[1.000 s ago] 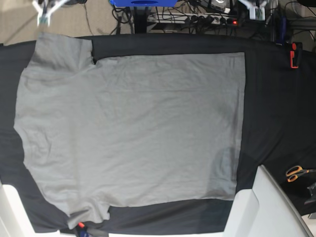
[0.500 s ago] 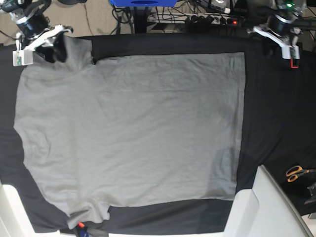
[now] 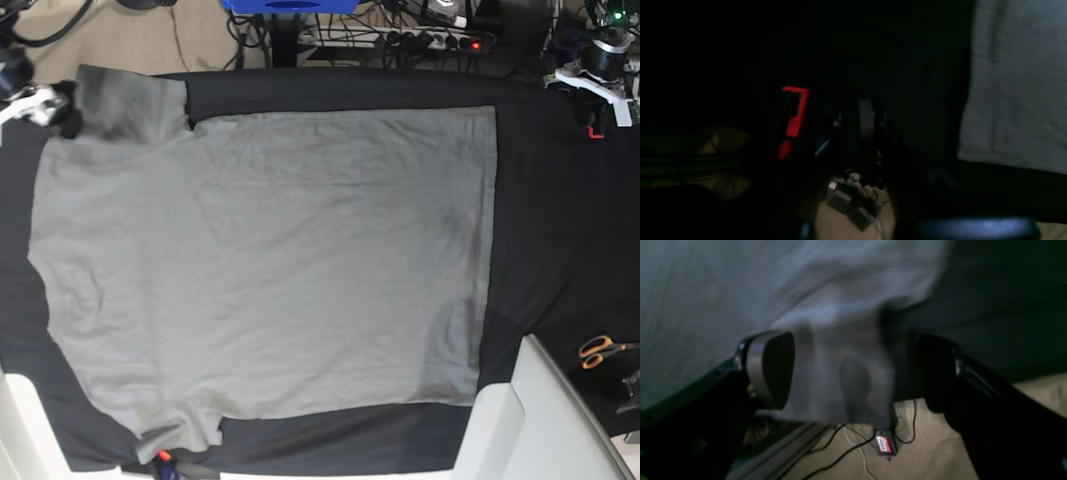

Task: Fold the T-shirt properly
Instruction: 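Move both grippers down to the shirt's shoulder corners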

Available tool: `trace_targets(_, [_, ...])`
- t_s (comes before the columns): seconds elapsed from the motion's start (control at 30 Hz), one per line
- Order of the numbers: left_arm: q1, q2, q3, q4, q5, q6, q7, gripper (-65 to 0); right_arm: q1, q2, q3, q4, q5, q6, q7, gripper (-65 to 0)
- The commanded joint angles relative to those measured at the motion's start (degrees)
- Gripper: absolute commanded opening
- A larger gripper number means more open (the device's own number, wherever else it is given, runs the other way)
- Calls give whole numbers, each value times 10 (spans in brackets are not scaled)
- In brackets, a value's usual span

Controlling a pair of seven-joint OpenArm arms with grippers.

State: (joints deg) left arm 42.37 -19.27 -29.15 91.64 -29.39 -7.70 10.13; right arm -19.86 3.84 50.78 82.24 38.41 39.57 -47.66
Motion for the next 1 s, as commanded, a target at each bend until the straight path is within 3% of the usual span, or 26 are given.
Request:
trace_targets(0.0, [6, -8, -5, 7, -3, 3, -10, -574, -1, 17, 6, -7, 9, 4, 8, -107])
trace_targets(0.13, [5, -8, -5, 7, -3, 3, -10, -574, 6, 40, 2, -61, 10, 4, 8, -107])
trace_targets(0.47, [-3, -7, -2, 7, -3, 3, -10, -574, -11, 20, -3, -73, 10, 4, 2, -107])
trace_targets(0.7, [-3, -7, 0, 7, -3, 3, -10, -574, -32, 17, -90, -69, 42, 4, 8, -108])
trace_targets(0.87, [-3, -7, 1, 7, -3, 3, -10, -574, -30, 17, -108, -69, 58, 4, 8, -110])
trace_targets(0.97, [-3, -7, 1, 6, -3, 3, -10, -574, -29, 17, -108, -71, 57, 4, 8, -191])
